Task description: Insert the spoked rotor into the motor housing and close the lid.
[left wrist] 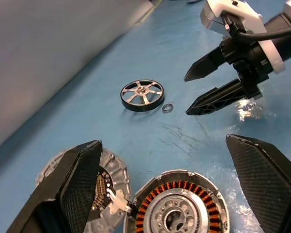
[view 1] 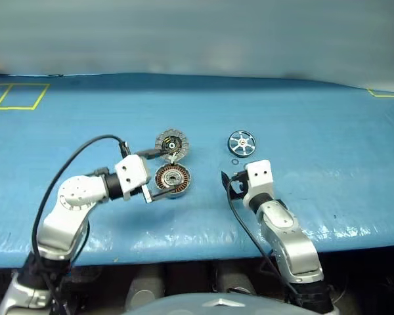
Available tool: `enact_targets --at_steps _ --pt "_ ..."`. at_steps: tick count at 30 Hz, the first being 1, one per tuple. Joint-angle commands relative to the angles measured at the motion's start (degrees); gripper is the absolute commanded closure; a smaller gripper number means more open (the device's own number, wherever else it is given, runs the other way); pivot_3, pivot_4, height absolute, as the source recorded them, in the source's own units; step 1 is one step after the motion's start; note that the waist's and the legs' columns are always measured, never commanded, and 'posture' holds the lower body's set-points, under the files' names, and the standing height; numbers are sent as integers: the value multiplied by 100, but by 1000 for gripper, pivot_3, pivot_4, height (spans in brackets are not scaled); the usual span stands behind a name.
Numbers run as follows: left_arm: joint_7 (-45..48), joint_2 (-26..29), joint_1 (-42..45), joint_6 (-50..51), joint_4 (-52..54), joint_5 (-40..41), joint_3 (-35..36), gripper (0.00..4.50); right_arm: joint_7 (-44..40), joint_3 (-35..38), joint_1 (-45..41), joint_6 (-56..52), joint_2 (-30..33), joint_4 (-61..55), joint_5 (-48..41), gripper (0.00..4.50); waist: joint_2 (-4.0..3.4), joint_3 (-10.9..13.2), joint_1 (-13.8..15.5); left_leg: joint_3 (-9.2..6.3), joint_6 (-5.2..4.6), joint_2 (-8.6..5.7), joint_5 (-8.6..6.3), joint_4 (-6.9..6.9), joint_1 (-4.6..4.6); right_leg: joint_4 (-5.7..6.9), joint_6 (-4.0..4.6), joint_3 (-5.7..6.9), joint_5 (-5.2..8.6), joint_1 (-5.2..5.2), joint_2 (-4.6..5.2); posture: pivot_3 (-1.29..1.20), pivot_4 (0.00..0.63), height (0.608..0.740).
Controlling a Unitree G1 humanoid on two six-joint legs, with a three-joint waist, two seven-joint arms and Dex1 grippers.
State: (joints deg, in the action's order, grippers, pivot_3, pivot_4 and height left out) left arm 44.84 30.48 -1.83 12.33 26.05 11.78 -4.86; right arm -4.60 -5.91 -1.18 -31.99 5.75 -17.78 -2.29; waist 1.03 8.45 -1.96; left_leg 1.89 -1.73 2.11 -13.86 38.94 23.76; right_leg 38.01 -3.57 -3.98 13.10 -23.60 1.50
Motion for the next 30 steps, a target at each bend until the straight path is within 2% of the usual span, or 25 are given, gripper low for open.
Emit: enact_targets --at_steps 1,6,9,15,24,27,30 --pt "-678 -403 -542 -116 204 -234 -144 67 298 148 -315 -37 -177 218 107 0 0 0 15 -2 0 -1 0 0 -1 -1 0 2 0 2 0 0 150 740" --pt "-1412 -1118 -1259 -572 1 -527 -369 67 617 355 -630 5 -474 727 98 0 -4 2 22 1 1 -1 -1 -1 -9 -10 -8 1 5 -7 3 0 150 740" --pt "-1563 -1314 -1410 -744 -37 -582 -475 67 726 440 -739 73 -586 933 98 0 -7 4 20 1 2 0 -2 -5 -4 -10 -2 1 2 -12 5 0 150 740" --pt "-1615 -1367 -1403 -857 -284 -586 -593 67 851 462 -1036 379 -728 1588 172 0 -9 5 -41 12 3 0 -2 -20 -3 -13 2 -6 0 -14 5 0 150 740" --pt "-1680 -1446 -1373 -375 -277 -218 -550 67 972 480 -1393 811 -754 2585 288 0 -7 4 -89 16 2 -2 -1 -50 -7 -23 12 -6 2 -16 4 0 150 740" --pt "-1677 -1375 -1383 -355 -268 -286 -558 0 1000 486 -1372 839 -772 2666 290 603 -6 2 -108 16 3 -2 -1 -59 -14 -23 16 -6 4 -13 3 0 150 740" --pt "-1691 -1349 -1421 -355 -240 -250 -519 0 962 442 -1250 804 -773 2565 302 1591 -5 1 -103 14 5 -3 1 -68 -19 -23 21 -6 7 -12 3 0 150 740"
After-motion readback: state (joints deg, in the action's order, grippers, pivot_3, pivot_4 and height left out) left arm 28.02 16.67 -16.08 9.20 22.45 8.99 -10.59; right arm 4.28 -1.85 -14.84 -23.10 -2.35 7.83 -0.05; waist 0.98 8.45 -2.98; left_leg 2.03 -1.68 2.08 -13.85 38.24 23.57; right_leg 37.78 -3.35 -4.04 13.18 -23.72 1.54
